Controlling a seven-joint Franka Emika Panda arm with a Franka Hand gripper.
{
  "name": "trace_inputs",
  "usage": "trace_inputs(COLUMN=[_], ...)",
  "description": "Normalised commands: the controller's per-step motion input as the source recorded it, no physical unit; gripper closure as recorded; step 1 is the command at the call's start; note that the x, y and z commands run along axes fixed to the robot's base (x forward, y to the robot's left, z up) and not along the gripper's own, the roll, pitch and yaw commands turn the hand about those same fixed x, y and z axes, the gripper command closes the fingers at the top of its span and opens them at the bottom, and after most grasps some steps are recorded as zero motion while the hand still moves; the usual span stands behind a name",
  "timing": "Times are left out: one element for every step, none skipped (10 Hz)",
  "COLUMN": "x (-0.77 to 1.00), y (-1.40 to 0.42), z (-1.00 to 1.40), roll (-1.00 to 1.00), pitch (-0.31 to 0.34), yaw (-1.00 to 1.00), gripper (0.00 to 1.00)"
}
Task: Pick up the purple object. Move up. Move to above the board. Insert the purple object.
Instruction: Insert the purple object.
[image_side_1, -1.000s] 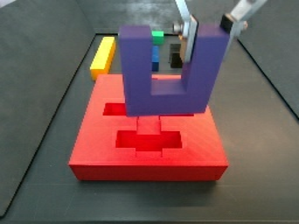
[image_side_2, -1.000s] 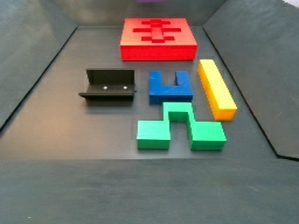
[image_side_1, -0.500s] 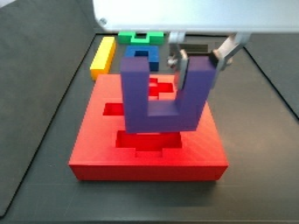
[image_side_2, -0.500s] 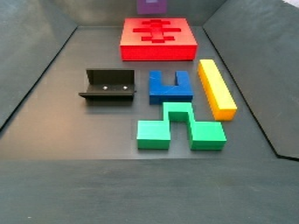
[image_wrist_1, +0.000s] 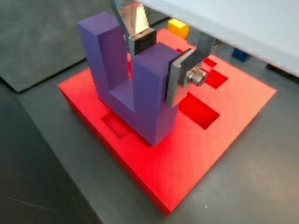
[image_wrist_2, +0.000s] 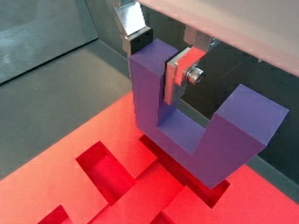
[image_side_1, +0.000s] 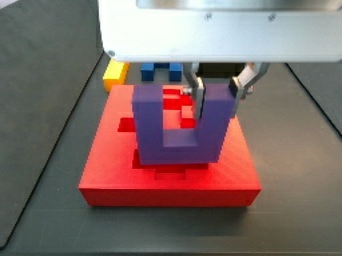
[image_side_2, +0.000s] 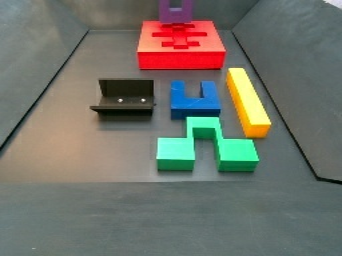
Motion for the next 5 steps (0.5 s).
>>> trace_inputs(x=[0.00,-0.03,-0.08,-0.09,-0.07], y=[0.00,0.00,0.00,0.00,0.00], z=[-0.15,-0.13,-0.14,-0.14,-0.15], roll=[0.00,0.00,0.00,0.00,0.00], pitch=[-0.017,0.000,0.000,0.000,0.000], yaw=[-0.07,-0.03,-0.06,-0.08,-0.07], gripper=[1.00,1.00,1.00,1.00,1.00])
